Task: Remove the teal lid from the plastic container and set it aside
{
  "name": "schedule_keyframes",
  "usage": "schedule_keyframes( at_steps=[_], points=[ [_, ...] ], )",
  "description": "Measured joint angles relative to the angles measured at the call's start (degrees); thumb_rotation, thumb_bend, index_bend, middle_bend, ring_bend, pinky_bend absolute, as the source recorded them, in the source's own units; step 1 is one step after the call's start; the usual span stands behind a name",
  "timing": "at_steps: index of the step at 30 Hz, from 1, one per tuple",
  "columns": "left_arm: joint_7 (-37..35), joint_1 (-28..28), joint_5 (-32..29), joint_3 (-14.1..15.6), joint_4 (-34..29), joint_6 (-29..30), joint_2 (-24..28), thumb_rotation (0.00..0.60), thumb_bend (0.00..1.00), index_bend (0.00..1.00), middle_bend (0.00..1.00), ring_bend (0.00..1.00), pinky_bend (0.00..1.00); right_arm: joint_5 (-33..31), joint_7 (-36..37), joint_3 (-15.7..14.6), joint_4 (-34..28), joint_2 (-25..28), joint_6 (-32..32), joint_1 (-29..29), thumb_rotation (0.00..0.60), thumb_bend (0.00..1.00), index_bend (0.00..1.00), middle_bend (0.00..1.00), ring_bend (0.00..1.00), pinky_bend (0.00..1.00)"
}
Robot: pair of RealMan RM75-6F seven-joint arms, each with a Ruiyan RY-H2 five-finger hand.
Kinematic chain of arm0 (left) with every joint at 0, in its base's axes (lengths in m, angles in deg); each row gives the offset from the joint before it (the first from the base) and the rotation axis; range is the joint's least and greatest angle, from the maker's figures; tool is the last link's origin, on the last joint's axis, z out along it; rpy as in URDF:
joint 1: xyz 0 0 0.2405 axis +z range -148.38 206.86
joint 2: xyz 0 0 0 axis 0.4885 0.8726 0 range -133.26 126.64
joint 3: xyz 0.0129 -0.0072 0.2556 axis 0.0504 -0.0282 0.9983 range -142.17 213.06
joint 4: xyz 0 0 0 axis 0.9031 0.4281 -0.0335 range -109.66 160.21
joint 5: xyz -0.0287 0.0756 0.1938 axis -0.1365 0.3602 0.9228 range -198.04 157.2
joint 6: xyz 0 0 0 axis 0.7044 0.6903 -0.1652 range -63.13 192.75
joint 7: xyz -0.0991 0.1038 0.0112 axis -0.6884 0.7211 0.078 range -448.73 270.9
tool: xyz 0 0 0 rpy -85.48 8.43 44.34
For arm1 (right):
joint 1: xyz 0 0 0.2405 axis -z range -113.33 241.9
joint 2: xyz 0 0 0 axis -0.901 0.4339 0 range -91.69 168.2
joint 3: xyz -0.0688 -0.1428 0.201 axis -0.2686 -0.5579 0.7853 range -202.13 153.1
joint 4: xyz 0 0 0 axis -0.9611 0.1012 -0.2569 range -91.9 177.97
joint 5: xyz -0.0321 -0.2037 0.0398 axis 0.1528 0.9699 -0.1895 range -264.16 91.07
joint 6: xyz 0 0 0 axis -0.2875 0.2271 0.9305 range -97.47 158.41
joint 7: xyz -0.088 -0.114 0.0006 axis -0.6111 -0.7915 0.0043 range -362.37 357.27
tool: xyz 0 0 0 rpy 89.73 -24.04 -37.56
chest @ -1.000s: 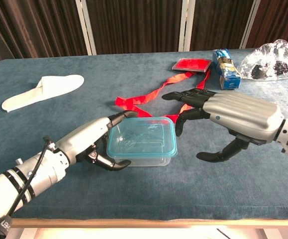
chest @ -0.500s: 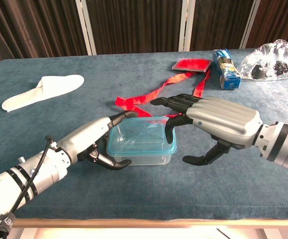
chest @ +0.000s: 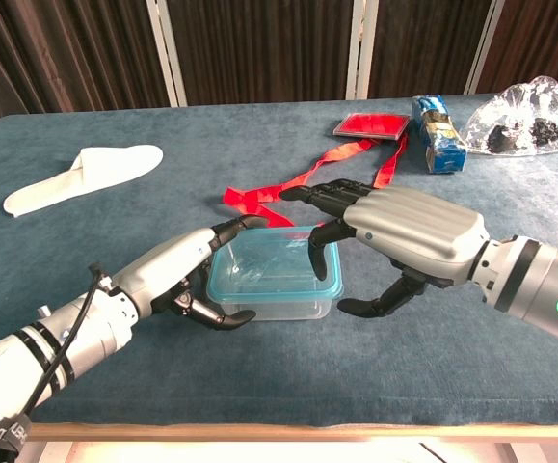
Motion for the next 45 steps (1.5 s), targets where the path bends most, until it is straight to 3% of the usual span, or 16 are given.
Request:
schedule_keyframes(
  at_steps=[45],
  points=[
    [0.8,0.1,0.9,1.3,1.1,-0.4,-0.6,0.6,0.3,0.0,0.77,0.55,0.6,-4.5,-3.7,1.1,-2.5,0.1,-0.6,-1.5,0.6,0.4,0.62,0.12,0.0,0.0]
  ],
)
